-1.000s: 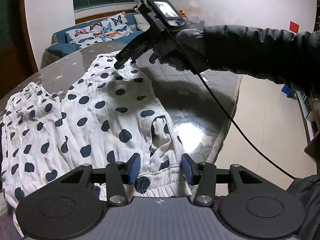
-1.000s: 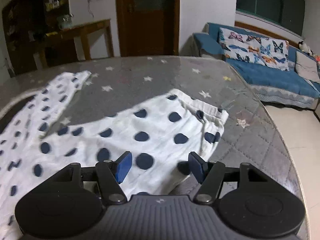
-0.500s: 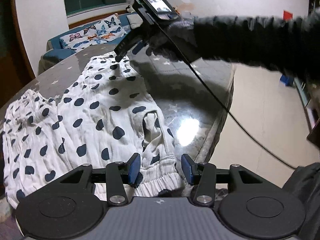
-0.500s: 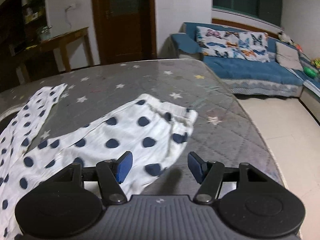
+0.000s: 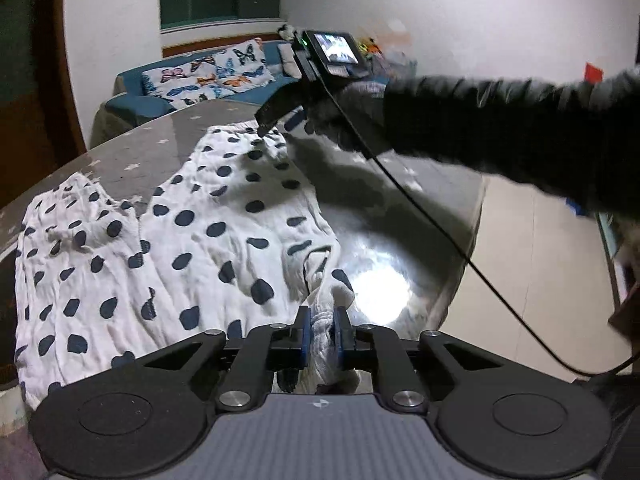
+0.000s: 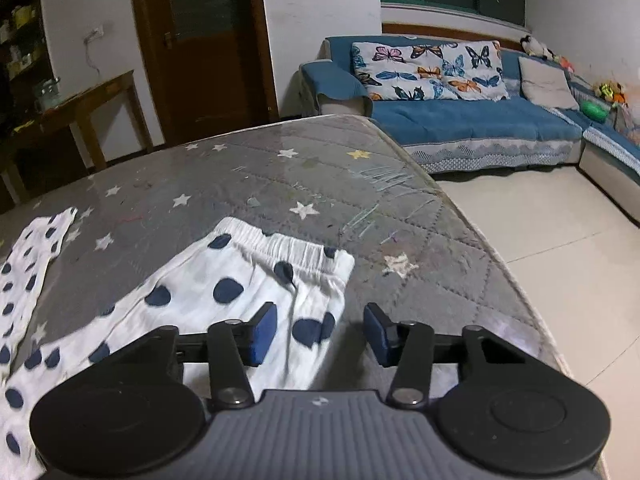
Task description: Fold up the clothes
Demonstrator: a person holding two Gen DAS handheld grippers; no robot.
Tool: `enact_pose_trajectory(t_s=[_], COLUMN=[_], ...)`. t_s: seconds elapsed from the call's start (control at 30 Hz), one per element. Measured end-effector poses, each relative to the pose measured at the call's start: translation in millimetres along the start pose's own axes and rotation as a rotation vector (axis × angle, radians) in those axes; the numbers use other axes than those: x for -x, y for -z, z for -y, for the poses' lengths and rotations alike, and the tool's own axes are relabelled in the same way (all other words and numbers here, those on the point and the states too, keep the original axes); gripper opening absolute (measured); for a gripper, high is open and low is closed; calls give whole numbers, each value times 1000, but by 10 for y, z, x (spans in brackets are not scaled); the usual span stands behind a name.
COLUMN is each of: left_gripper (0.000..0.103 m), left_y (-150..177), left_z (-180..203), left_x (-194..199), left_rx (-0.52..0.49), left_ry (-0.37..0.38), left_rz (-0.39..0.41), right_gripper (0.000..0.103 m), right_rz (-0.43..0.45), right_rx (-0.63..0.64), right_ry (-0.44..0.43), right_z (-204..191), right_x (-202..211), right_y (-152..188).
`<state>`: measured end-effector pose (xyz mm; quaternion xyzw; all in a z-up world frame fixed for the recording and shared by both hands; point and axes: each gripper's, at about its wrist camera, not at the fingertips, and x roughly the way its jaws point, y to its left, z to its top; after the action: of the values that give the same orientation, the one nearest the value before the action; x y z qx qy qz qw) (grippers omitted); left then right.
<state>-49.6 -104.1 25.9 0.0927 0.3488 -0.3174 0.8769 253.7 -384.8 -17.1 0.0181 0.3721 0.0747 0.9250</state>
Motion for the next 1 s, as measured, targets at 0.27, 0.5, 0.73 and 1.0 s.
enact_pose_trajectory(t_s=[0.27, 0.5, 0.73, 1.0], left_gripper=[13, 12, 11, 10], left_y=[2, 50, 200, 491], left_z=[-117, -294, -600, -947], left_x=[111, 308, 655, 1041], left_rx=[69, 140, 274, 429], left_ry=[12, -6, -49, -120], left_rz=[33, 86, 161, 232], right_gripper=[15, 4, 4, 3], right_rz=[2, 21, 80, 122], right_rx=[-4, -10, 0, 72], right_ry=[37, 34, -17, -68], right_z=[-69, -163, -580, -1608], right_x=[-133, -25, 198, 146], right_y=[-126, -312, -743, -1134])
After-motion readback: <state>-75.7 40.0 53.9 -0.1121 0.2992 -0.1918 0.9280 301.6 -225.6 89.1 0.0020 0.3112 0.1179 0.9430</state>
